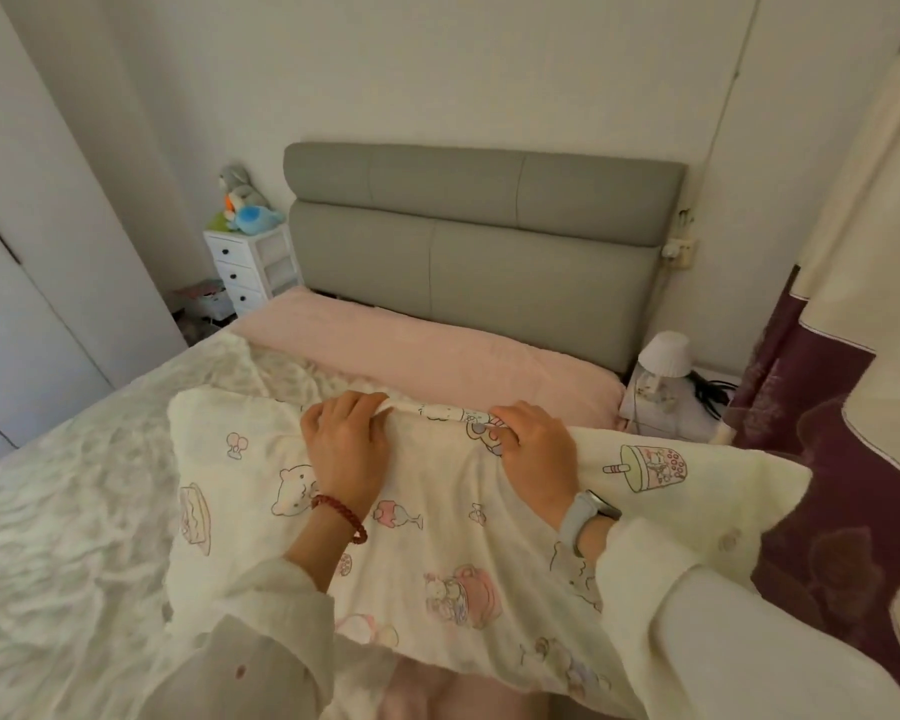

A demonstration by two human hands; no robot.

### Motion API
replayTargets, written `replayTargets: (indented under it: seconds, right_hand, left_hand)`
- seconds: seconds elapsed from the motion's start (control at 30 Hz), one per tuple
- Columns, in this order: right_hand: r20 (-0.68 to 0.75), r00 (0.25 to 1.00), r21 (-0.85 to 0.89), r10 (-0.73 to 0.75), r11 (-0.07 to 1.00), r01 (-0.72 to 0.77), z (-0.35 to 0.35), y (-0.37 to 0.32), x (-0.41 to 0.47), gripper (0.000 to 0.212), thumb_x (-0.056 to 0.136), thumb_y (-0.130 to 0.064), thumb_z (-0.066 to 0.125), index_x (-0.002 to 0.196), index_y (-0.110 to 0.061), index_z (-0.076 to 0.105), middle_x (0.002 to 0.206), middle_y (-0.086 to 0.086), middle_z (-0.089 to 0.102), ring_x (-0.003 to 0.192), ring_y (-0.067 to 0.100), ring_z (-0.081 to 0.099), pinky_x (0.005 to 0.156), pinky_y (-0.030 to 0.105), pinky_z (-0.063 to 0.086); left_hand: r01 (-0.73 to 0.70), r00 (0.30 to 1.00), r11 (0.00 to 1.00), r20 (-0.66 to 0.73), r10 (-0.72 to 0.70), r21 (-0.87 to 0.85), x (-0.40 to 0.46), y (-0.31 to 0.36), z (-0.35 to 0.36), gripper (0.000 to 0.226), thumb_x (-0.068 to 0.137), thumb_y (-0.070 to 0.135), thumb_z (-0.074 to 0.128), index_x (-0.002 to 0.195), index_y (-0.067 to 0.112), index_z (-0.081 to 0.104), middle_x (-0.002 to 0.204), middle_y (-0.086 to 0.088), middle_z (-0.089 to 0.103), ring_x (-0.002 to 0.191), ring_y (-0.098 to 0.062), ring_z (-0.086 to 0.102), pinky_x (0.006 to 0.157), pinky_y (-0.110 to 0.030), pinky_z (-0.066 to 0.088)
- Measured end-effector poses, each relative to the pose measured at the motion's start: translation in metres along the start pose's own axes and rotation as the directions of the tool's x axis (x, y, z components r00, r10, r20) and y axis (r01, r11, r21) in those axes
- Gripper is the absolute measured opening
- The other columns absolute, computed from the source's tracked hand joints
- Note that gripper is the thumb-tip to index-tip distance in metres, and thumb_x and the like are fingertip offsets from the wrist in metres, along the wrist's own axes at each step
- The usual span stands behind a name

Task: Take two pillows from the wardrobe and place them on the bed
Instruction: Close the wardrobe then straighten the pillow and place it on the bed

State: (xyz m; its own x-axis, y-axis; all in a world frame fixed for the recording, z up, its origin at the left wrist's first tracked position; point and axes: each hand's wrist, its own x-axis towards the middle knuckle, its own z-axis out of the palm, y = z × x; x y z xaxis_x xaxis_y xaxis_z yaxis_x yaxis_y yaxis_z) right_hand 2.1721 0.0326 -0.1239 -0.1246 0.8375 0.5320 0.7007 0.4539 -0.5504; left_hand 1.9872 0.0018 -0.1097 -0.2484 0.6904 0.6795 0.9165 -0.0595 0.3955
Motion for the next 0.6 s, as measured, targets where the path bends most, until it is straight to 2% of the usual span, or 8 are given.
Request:
replayTargets:
  seconds: [0.17, 0.33, 0.47, 0.6]
  right_hand:
    - [0.026, 1.0, -0.019, 0.015, 1.0, -0.014, 0.031, 0.051, 0.085, 0.02, 0.081, 0.0, 0.056, 0.097, -0.005, 0.067, 0.091, 0.014, 0.07, 0.083, 0.034, 0.062, 0.071, 0.042, 0.044]
    - [0.011, 1.0, -0.01, -0.004, 1.0, 0.004, 0.055, 0.089, 0.163, 0.024, 0.079, -0.008, 0.05, 0.093, -0.004, 0.068, 0.087, 0.014, 0.071, 0.079, 0.034, 0.063, 0.068, 0.045, 0.046]
    - [-0.013, 0.999, 0.042, 0.041, 0.998, -0.04, 0.079, 0.128, 0.227, 0.02, 0.08, 0.003, 0.056, 0.095, -0.003, 0.067, 0.09, 0.014, 0.071, 0.085, 0.036, 0.062, 0.074, 0.048, 0.05]
    - [0.011, 0.997, 0.124, 0.073, 0.989, -0.074, 0.113, 0.181, 0.295, 0.023, 0.083, 0.0, 0.052, 0.1, -0.003, 0.065, 0.092, 0.014, 0.069, 0.089, 0.033, 0.06, 0.08, 0.042, 0.048]
  left_hand:
    - [0.001, 1.0, 0.999, 0.016, -0.001, -0.042, 0.07, -0.011, 0.087, 0.018, 0.075, 0.003, 0.056, 0.086, 0.005, 0.07, 0.078, -0.013, 0.068, 0.074, -0.032, 0.062, 0.084, -0.048, 0.038]
    - [0.003, 1.0, 0.998, -0.004, -0.003, -0.059, 0.137, -0.015, 0.155, 0.017, 0.074, -0.006, 0.063, 0.085, 0.004, 0.07, 0.078, -0.013, 0.068, 0.076, -0.033, 0.062, 0.088, -0.051, 0.039]
    - [0.021, 1.0, 1.0, -0.005, -0.021, -0.016, 0.195, -0.012, 0.215, 0.019, 0.074, -0.005, 0.065, 0.085, 0.009, 0.07, 0.079, -0.008, 0.068, 0.084, -0.031, 0.062, 0.1, -0.06, 0.025]
    - [0.035, 0.999, 0.999, -0.022, -0.034, 0.033, 0.255, -0.012, 0.289, 0.019, 0.074, -0.003, 0.066, 0.084, 0.011, 0.071, 0.079, -0.007, 0.068, 0.088, -0.033, 0.06, 0.101, -0.067, 0.018]
